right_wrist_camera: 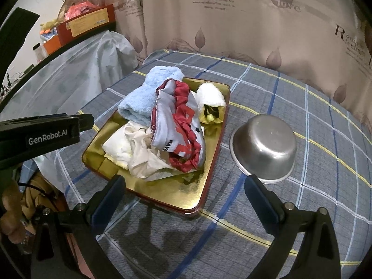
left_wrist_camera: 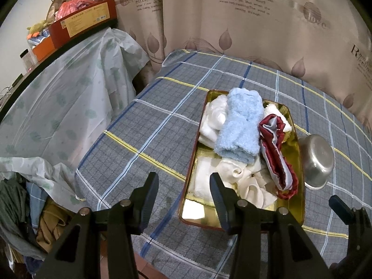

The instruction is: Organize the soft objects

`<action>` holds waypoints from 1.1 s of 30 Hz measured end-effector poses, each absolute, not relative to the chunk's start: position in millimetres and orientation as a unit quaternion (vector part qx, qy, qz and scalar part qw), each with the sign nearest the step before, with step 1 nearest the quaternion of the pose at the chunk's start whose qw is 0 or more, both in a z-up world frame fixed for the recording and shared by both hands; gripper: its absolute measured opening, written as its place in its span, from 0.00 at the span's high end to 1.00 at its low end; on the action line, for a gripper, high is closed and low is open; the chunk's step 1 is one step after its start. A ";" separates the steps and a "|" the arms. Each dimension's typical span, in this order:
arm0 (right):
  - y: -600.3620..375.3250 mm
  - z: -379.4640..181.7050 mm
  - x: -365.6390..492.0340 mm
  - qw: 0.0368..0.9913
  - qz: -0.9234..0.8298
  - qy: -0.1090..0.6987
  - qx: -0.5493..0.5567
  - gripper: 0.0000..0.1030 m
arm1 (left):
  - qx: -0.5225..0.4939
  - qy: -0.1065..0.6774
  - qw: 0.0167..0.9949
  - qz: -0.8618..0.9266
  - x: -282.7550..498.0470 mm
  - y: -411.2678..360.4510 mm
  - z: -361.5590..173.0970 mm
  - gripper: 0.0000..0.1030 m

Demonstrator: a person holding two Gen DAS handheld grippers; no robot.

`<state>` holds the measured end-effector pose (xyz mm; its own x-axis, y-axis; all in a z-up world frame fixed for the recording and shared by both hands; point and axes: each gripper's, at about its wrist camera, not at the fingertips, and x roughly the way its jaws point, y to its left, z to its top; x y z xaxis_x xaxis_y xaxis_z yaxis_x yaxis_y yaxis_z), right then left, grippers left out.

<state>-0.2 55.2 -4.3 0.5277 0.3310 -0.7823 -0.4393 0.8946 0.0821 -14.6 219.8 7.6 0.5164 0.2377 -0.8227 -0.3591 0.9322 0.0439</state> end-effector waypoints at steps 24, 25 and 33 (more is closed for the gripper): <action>53.6 -8.6 1.4 0.867 0.223 0.442 -0.064 0.02 | -0.060 0.462 0.868 0.171 -15.7 219.3 7.3 0.55; 53.4 -8.4 1.6 0.867 0.223 0.442 -0.063 0.02 | -0.061 0.462 0.868 0.171 -15.6 219.1 7.3 0.55; 52.8 -9.4 2.2 0.866 0.220 0.444 -0.065 0.01 | -0.056 0.466 0.866 0.173 -15.9 220.0 4.4 0.55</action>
